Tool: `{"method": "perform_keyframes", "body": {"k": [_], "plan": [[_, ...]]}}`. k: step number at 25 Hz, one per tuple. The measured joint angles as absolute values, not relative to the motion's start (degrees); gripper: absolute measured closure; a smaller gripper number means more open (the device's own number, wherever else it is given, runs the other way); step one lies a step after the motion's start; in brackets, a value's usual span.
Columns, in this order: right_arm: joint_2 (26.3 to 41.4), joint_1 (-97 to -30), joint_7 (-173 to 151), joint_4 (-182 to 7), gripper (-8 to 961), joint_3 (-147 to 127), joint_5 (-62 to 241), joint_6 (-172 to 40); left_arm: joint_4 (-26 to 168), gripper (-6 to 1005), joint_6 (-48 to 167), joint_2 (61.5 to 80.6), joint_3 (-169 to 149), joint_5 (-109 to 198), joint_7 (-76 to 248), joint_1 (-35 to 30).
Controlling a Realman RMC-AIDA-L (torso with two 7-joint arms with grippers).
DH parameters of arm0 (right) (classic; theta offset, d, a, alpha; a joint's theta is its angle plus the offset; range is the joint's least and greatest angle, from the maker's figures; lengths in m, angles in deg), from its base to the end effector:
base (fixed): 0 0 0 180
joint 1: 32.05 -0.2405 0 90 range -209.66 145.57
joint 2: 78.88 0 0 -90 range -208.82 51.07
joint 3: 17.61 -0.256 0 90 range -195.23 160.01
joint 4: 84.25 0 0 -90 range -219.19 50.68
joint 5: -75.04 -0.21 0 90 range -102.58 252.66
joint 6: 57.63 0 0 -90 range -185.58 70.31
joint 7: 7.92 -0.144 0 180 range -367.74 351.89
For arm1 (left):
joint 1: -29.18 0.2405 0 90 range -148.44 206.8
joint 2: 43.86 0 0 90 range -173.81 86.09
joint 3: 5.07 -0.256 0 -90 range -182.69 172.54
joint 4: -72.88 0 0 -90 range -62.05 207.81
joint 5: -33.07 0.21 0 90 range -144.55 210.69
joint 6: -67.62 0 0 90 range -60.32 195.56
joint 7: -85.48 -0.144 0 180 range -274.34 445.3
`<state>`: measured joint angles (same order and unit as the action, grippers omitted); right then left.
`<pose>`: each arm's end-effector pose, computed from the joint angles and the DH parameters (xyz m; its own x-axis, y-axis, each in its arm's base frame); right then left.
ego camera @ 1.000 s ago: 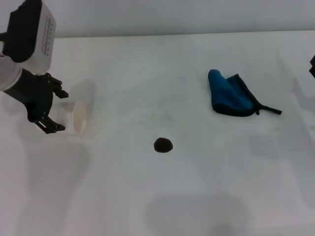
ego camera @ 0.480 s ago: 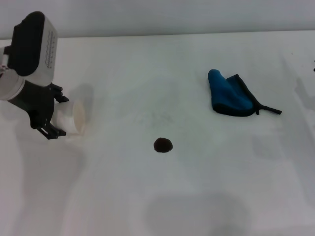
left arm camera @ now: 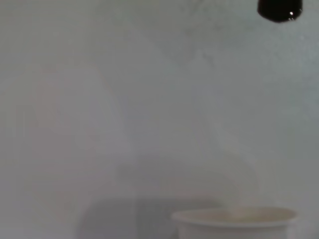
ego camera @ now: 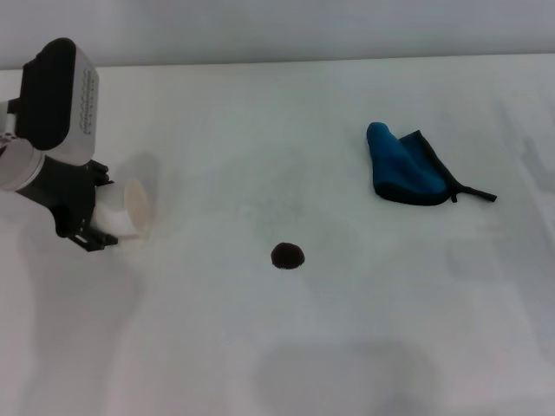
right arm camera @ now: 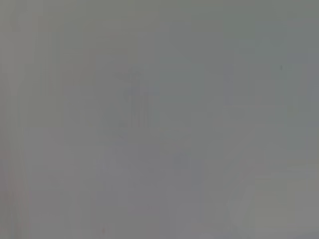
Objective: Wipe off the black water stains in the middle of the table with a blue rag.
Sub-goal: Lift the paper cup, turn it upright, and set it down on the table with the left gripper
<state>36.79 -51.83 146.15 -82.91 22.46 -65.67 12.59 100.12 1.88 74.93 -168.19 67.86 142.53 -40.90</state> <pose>0.4031 0.2823 0.0349 0.5813 -0.0364 -0.8128 -0.8116 0.0458 -0.5825 -0.2382 0.4237 -0.0179 0.8705 -0.1293 -0.4749 -0.2012 -0.9741 -0.1036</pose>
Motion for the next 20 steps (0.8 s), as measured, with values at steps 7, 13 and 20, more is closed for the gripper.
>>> {"method": "perform_keyframes", "body": {"k": [7, 13, 20], "plan": [[36.78, -51.71, 146.09, -82.94, 96, 22.46, -65.67, 12.85, 101.02, 200, 1.41, 74.87, -168.19, 62.28, 146.50, -41.28], [36.78, -51.63, 144.83, -82.94, 97, 22.47, -65.49, 13.48, 104.34, 272, 0.45, 74.96, -168.20, 49.42, 148.83, -40.38], [36.79, -51.42, 144.68, -82.94, 97, 22.47, -65.30, 15.60, 102.56, 319, -3.17, 74.77, -168.19, 16.76, 143.53, -28.44]]}}
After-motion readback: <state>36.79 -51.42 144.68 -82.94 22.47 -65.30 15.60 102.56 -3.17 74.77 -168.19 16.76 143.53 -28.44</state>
